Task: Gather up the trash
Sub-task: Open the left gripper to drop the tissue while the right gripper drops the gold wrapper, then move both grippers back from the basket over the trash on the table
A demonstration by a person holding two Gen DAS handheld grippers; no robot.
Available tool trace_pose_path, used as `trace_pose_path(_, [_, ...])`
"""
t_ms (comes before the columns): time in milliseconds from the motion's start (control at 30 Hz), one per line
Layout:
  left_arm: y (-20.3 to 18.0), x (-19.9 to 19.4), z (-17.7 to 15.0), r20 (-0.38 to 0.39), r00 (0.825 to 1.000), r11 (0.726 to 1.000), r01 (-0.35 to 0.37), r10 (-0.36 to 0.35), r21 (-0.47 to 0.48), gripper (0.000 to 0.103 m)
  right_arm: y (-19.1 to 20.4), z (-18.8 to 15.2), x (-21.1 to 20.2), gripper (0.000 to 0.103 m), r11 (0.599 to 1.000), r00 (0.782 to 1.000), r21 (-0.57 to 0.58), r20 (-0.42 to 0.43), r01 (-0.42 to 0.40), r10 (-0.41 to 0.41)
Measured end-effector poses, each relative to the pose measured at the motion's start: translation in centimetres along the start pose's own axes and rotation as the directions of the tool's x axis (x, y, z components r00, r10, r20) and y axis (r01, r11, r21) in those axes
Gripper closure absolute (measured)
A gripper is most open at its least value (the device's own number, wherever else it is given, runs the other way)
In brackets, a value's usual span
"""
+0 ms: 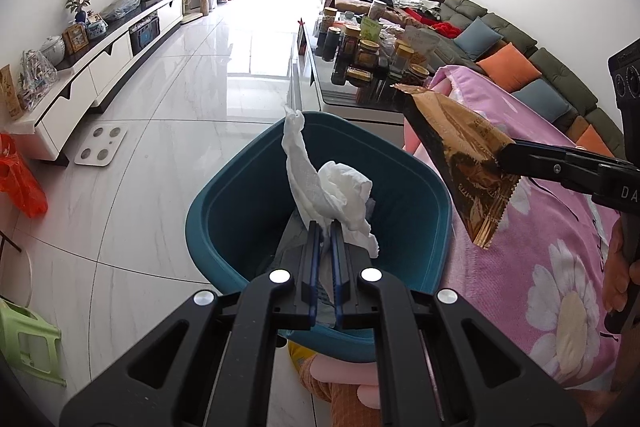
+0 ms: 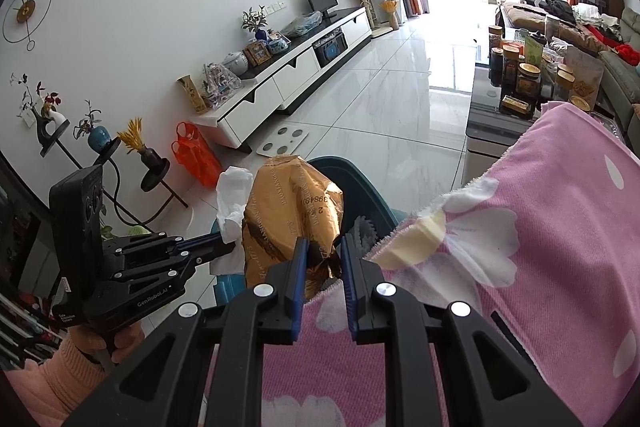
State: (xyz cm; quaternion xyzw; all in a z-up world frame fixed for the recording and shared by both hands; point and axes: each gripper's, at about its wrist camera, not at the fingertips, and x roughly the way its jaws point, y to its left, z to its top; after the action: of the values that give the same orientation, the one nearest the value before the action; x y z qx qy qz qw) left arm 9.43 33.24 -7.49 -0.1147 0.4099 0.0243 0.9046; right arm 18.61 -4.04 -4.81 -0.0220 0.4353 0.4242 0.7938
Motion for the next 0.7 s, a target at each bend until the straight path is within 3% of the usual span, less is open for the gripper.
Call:
trace_pose_path(400, [0.4,3.4,0.8,-0.03,1.0,0.999,-0.002,0.001,-0.044,0.096,0.8,0.3,3.6,0.083,0.999,0.998,0.023,-0.057,0.024,-0.022])
trace_pose_path(700, [0.1,3.4,0.3,-0.012,1.0,0.998,0.005,-0.006,-0.056,0.078,0.4,-0.4,2.3,0.079,0.999,0.999,0.045,-0.041,0.01,-0.009])
